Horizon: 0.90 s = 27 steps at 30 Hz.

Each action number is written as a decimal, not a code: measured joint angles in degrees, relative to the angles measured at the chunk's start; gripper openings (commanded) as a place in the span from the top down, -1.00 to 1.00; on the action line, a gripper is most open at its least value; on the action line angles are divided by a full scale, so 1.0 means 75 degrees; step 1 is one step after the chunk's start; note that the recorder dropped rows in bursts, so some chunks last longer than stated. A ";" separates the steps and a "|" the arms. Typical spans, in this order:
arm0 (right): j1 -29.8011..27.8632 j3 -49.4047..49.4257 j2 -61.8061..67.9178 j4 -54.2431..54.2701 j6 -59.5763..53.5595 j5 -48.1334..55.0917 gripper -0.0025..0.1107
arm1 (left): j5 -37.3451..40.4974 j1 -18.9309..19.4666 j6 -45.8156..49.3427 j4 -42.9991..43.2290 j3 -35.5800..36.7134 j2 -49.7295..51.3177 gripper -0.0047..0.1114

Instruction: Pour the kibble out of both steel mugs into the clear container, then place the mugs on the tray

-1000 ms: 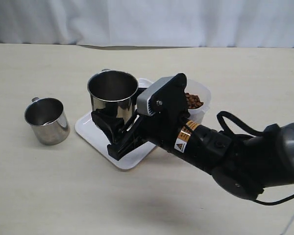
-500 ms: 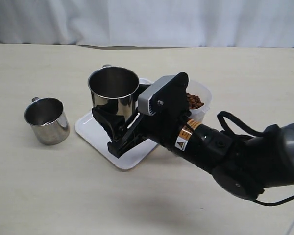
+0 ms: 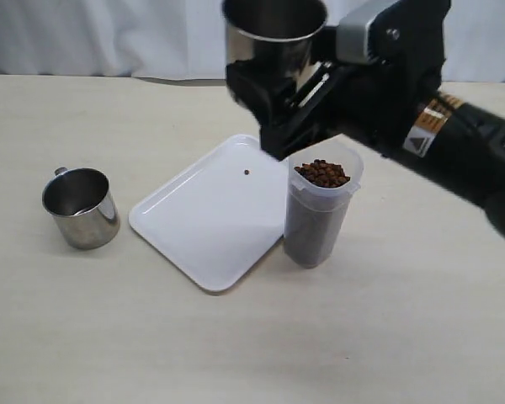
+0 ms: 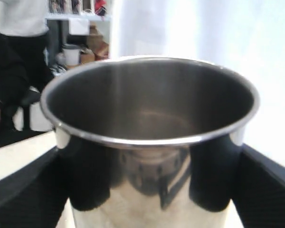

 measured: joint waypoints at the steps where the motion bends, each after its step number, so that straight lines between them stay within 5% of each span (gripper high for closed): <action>1: -0.0260 -0.0110 -0.0034 -0.0402 0.0290 0.0155 0.87 | 0.0000 0.0000 0.0000 0.0000 0.0000 0.0000 0.92; 5: -0.2012 -0.0944 0.0166 -0.3752 0.2942 0.0236 0.87 | 0.0000 0.0000 0.0000 0.0000 0.0000 0.0000 0.92; 8: -0.3882 -0.2178 0.1201 -0.6351 0.5587 -0.1582 0.87 | 0.0000 0.0000 0.0000 0.0000 0.0000 0.0000 0.92; 11: -0.4854 -0.3500 0.2625 -0.7642 0.6583 -0.3288 0.87 | 0.0000 0.0000 0.0000 0.0000 0.0000 0.0000 0.92; 19: -0.5051 -0.7580 0.6390 -0.9638 0.7849 -0.4418 0.87 | 0.0000 0.0000 0.0000 0.0000 0.0000 0.0000 0.92; 27: -0.4535 -0.8344 0.7288 -1.0245 0.7652 -0.4478 0.87 | 0.0000 0.0000 0.0000 0.0000 0.0000 0.0000 0.92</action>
